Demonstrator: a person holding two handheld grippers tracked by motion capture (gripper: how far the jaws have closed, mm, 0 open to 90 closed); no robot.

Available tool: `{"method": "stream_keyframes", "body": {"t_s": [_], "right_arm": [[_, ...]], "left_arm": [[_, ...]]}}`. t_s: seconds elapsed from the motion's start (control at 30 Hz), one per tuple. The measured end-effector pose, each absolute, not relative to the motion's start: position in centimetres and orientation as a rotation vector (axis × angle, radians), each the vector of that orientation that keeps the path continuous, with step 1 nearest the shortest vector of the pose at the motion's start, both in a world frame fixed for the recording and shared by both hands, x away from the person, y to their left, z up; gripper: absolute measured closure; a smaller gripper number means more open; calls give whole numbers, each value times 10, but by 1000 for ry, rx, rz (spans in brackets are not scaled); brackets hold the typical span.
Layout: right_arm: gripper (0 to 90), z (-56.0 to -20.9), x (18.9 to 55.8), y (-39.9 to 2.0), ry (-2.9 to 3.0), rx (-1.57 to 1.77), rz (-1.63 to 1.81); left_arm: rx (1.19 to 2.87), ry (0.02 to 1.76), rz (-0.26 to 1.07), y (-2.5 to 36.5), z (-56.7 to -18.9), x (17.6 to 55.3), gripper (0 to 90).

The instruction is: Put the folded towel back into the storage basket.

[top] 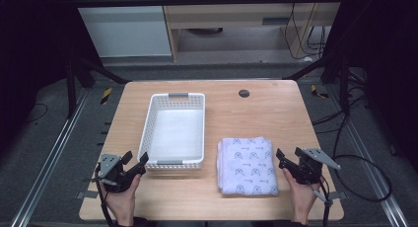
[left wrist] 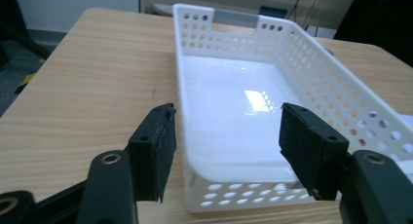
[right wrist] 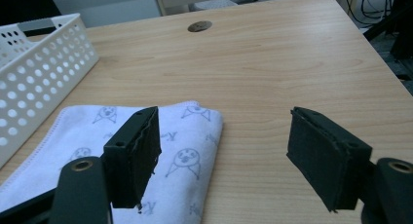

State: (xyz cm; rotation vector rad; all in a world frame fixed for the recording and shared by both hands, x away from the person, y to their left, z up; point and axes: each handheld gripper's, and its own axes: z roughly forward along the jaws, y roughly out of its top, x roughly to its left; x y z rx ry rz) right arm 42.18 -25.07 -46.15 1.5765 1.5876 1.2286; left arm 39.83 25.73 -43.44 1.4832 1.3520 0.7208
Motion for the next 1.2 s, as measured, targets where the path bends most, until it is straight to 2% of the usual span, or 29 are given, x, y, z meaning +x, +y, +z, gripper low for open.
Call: {"method": "stream_keyframes", "body": {"t_s": [0.23,1.2], "right_arm": [[291,-458,419,-242,1632,1525,1257],[285,-422,423,-242,1636,1453,1281]], "left_arm": [[1523,1294,689,235,-427,394,413],[1711,1089,599,142,-417,402,404]]}}
